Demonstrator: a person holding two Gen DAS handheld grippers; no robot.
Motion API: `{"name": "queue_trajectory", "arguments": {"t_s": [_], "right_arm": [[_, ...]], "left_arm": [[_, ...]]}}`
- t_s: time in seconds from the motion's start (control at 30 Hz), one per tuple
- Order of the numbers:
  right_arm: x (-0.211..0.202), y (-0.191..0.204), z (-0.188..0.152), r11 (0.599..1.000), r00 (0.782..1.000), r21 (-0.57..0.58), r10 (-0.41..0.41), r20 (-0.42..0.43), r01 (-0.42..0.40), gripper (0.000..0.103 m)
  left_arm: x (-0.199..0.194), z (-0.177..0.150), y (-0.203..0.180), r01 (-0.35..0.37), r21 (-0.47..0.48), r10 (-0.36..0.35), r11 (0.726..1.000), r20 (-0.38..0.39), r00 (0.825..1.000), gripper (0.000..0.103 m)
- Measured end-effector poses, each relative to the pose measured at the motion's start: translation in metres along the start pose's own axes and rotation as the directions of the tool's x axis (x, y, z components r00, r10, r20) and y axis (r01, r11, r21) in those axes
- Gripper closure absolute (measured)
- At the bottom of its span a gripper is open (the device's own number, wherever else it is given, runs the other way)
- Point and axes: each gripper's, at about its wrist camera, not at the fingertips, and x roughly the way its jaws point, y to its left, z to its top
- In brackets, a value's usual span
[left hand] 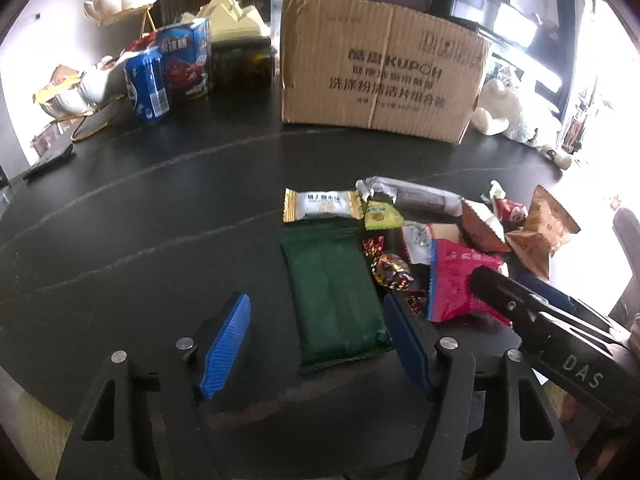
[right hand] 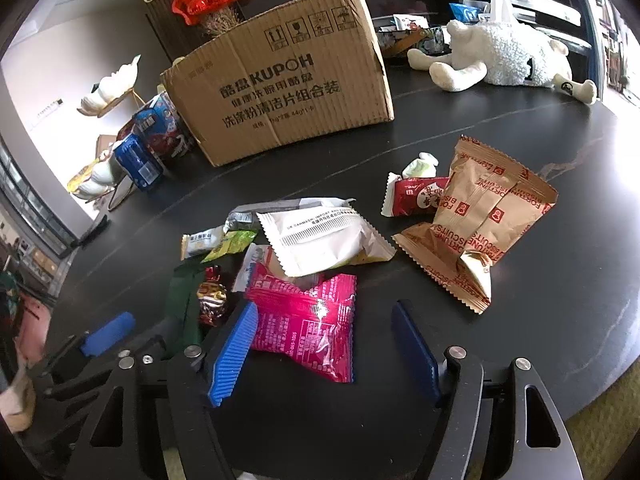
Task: Organize snacks
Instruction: 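Grasp the green packet with the left tool while the right tool grasps the pink packet, then lift both packets and carry them over the open cardboard box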
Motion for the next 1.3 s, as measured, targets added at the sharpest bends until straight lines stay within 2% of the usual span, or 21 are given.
{"name": "queue_trajectory", "arguments": {"t_s": [0.13,0.47,0.5,0.57,0.6,0.83,1.03,1.3], "right_arm": [[0.001,0.001,0.0,1.0,1.0,-0.01,0.006,0.006,-0.006,0.032],[0.002,0.002,0.001,1.0,1.0,-0.023,0.02,0.008,-0.02,0.036],[0.002,0.003,0.001,1.0,1.0,-0.022,0.022,0.008,-0.022,0.037],[0.002,0.004,0.0,0.999,1.0,-0.027,0.025,0.006,-0.025,0.041],[0.002,0.005,0.0,0.999,1.0,-0.032,0.028,0.006,-0.027,0.044],[-0.001,0.014,-0.003,0.997,1.0,-0.078,0.012,0.018,-0.01,0.059],[-0.01,0.021,-0.006,0.995,0.999,-0.1,0.008,0.037,-0.004,0.064],[-0.023,0.033,-0.009,0.991,0.998,-0.135,0.02,0.053,-0.013,0.069]], "left_arm": [[0.009,-0.001,-0.001,0.01,-0.007,-0.011,1.0,-0.025,1.0,0.039],[0.014,0.001,-0.01,-0.001,0.028,0.001,1.0,-0.022,1.0,0.04],[0.014,0.001,-0.009,-0.004,0.031,0.005,1.0,-0.02,1.0,0.042],[0.013,0.001,-0.01,-0.007,0.034,0.008,0.999,-0.017,1.0,0.054],[0.013,0.002,-0.009,-0.005,0.034,0.005,0.999,-0.016,1.0,0.055],[0.01,0.0,-0.004,0.017,0.006,-0.017,1.0,-0.015,1.0,0.058],[0.003,-0.002,0.001,0.028,-0.015,-0.028,1.0,-0.013,1.0,0.058],[-0.026,0.0,0.005,0.028,-0.015,-0.027,1.0,0.054,0.998,0.058]]}}
